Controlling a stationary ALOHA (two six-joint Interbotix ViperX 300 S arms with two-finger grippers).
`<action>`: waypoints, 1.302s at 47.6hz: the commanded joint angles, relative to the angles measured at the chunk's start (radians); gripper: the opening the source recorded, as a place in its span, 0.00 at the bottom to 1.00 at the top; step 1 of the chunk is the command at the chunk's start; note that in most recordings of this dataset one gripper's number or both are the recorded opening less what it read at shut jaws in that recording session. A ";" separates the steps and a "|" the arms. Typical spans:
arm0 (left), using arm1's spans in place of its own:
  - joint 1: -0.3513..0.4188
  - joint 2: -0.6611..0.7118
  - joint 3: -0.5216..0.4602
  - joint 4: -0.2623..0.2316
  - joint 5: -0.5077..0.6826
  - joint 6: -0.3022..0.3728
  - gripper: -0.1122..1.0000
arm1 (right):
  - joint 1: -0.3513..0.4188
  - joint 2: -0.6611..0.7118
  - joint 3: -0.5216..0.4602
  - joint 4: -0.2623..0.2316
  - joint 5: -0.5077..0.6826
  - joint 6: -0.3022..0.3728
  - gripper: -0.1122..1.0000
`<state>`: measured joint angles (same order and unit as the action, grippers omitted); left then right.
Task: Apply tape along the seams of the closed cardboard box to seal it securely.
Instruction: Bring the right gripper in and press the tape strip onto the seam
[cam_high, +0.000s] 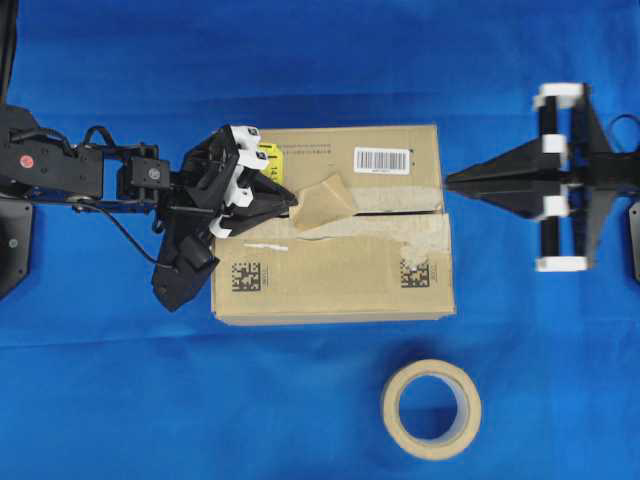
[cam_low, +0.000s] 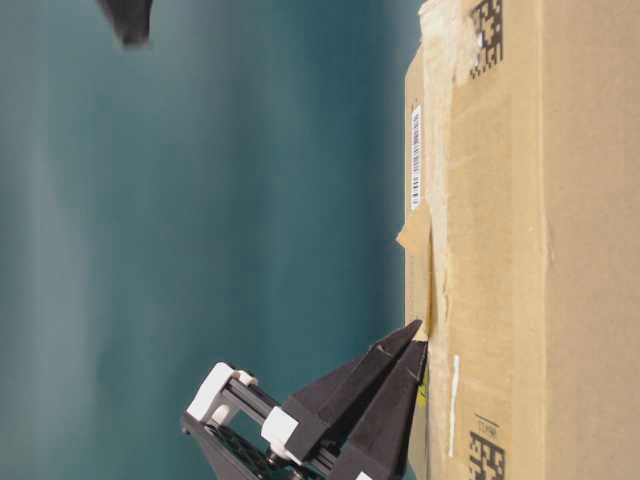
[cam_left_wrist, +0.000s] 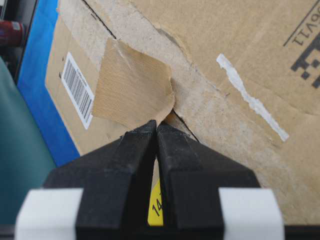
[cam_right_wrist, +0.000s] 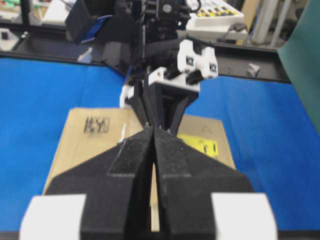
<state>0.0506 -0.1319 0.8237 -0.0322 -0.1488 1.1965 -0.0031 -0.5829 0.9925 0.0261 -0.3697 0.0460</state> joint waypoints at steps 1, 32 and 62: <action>-0.003 -0.011 -0.009 -0.002 -0.003 -0.003 0.10 | -0.002 0.048 -0.061 0.012 -0.021 0.000 0.09; -0.031 -0.008 -0.011 -0.002 -0.003 -0.003 0.10 | -0.006 0.339 -0.252 0.077 -0.020 0.000 0.67; -0.032 -0.008 -0.011 0.000 -0.003 -0.003 0.10 | -0.011 0.545 -0.275 0.160 -0.041 0.000 0.58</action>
<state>0.0291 -0.1319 0.8253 -0.0322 -0.1488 1.1980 -0.0138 -0.0383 0.7378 0.1779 -0.3942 0.0460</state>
